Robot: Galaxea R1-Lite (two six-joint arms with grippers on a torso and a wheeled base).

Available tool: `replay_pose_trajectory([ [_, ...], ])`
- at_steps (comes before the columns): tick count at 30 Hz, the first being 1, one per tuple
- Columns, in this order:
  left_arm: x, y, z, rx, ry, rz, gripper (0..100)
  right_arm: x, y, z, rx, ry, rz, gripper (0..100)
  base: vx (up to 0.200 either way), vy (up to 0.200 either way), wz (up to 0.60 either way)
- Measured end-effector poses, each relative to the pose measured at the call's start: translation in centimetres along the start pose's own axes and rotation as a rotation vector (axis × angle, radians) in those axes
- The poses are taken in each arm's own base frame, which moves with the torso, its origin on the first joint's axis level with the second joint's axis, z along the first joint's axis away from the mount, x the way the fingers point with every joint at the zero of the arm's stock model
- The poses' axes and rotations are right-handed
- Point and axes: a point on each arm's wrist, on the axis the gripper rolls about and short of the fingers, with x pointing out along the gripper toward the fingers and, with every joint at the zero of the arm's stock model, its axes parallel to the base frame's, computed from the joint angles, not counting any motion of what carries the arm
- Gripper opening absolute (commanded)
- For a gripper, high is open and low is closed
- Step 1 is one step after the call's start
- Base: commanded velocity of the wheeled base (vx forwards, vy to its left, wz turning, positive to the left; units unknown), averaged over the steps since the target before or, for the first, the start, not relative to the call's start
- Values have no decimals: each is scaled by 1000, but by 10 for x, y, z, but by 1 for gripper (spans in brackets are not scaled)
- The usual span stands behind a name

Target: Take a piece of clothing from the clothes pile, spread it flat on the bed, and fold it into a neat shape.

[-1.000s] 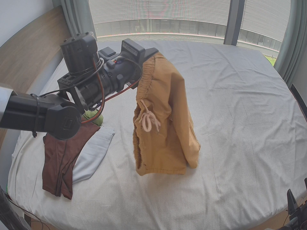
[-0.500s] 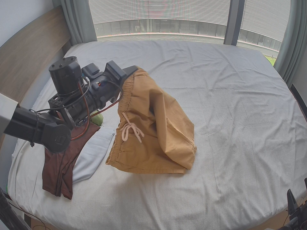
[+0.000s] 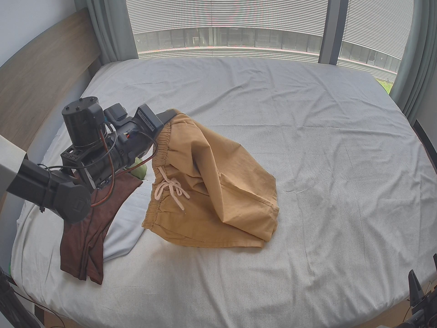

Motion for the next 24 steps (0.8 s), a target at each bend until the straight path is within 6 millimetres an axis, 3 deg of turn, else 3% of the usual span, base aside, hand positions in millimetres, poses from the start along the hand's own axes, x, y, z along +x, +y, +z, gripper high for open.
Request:
replay_pose_trajectory([
  [16,-10,17,-4,78,-5,34,0,0,0,3,6,-31,7,100,0,0,0],
  [24,-13,16,-2,83,-16,25,0,-5,-1,48,30,-144,55,100,0,0,0],
])
